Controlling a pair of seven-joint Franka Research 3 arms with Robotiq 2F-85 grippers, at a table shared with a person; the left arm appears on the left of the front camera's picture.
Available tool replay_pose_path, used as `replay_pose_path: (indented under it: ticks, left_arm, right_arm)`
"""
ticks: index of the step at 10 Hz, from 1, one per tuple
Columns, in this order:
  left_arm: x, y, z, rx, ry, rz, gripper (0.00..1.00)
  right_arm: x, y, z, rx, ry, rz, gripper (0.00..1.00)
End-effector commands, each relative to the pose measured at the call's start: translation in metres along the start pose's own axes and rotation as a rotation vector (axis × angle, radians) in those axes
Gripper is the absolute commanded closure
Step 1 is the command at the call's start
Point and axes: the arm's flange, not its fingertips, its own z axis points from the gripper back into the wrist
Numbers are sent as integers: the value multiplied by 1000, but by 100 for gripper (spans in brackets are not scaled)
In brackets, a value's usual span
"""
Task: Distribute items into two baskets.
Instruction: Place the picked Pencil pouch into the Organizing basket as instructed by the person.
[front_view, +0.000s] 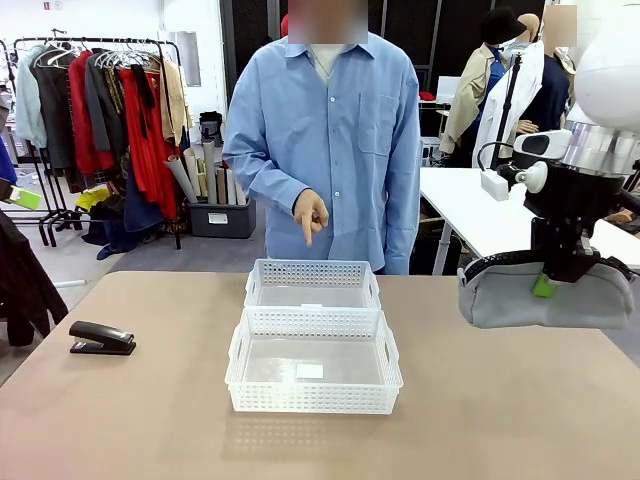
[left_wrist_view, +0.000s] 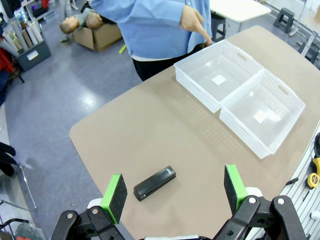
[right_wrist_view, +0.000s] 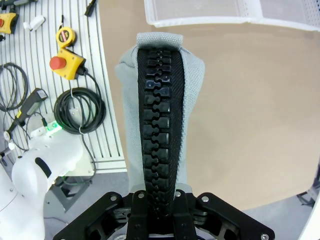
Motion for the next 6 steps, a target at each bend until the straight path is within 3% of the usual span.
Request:
replay_pose_path:
  ticks: [1, 6]
  left_arm:
    - [1, 1, 1, -14, -18, -10, 0]
    - [1, 1, 1, -14, -18, -10, 0]
  right_arm:
    - [0, 0, 0, 0, 0, 0, 100]
    - [43, -59, -1, 25, -42, 54, 100]
